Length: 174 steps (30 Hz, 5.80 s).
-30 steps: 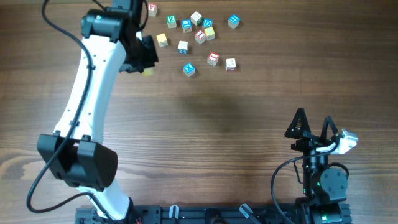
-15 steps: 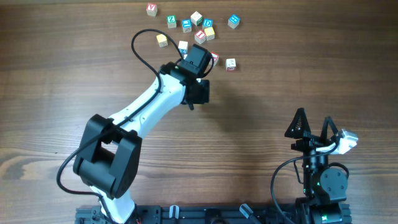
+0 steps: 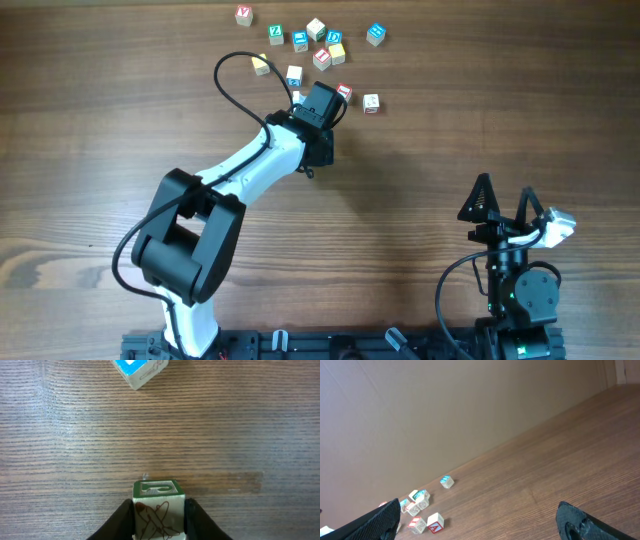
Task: Form a circle
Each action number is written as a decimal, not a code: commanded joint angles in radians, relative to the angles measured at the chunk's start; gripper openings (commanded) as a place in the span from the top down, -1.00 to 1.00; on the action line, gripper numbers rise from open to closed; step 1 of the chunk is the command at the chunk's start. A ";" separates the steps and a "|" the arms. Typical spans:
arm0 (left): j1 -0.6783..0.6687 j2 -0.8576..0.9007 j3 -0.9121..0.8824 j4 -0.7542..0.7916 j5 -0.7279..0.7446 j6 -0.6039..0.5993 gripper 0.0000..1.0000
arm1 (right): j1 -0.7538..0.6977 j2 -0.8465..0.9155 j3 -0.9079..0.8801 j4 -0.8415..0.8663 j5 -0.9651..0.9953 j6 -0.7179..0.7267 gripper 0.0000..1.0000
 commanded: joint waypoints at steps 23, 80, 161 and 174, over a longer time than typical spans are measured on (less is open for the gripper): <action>0.035 0.032 0.042 0.015 -0.109 0.022 -0.12 | -0.004 -0.005 0.000 0.004 0.006 0.004 -0.98; 0.199 0.212 0.225 0.121 0.026 -0.019 0.37 | -0.004 -0.005 0.000 0.004 0.006 0.004 -1.00; 0.186 -0.145 -0.289 0.116 0.105 -0.329 0.09 | -0.004 -0.005 0.000 0.004 0.006 0.004 -0.99; 0.220 -0.167 -0.243 0.142 0.097 -0.310 -0.05 | -0.004 -0.005 0.000 0.004 0.006 0.004 -0.99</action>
